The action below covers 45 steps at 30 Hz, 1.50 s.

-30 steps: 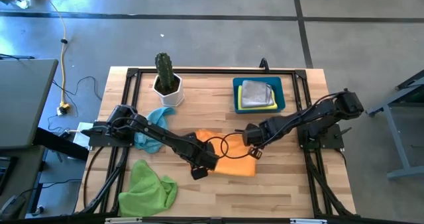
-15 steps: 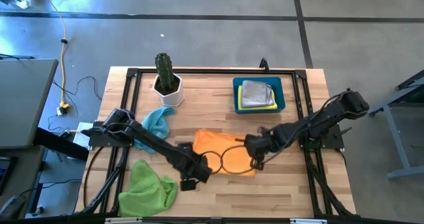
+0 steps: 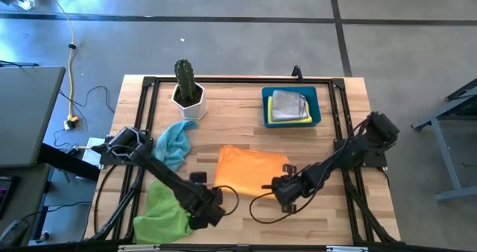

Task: Fold microfiber towels
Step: Fold the orange microfiber cloth

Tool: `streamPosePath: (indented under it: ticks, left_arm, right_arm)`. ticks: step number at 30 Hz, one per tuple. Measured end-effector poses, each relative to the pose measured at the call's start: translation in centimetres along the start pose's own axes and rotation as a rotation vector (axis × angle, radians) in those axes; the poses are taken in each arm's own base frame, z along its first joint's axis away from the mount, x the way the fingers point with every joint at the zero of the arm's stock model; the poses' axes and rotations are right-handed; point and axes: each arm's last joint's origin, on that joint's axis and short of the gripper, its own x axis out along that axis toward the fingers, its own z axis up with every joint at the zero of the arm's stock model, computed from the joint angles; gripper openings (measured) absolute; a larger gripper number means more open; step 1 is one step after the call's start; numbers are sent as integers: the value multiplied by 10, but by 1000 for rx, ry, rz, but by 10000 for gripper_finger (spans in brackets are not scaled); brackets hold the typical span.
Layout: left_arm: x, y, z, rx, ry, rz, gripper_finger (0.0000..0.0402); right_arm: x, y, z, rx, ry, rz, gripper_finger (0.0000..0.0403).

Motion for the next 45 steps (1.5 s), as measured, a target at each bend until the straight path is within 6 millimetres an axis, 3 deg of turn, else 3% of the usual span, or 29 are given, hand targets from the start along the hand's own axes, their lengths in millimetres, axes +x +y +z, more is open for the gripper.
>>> streamPosePath:
  ticks: [7,11,14,23,31,36,42,45]
  left_arm:
    - [0,-2,-2,-64,-1,1,131]
    - [0,-2,-2,-124,-2,-2,131]
    - [0,-5,-2,-171,-7,-14,131]
    - [-1,-17,-9,-301,-28,-47,131]
    - [-6,-32,-5,-371,-98,-150,131]
    - [-13,-37,-4,-379,-121,-186,131]
    - [-20,-39,-2,-373,-137,-206,131]
    - [-20,-38,-2,-373,-137,-205,131]
  right_arm:
    - [19,20,19,-83,-232,124,128]
    - [30,20,38,-163,-418,121,128]
    - [27,14,40,-176,-395,123,128]
    - [-11,16,11,-294,-165,121,128]
    - [12,19,1,-371,-127,7,128]
    - [20,21,6,-340,-168,34,128]
    - [26,31,35,-307,-450,155,128]
    - [27,26,46,-246,-524,184,128]
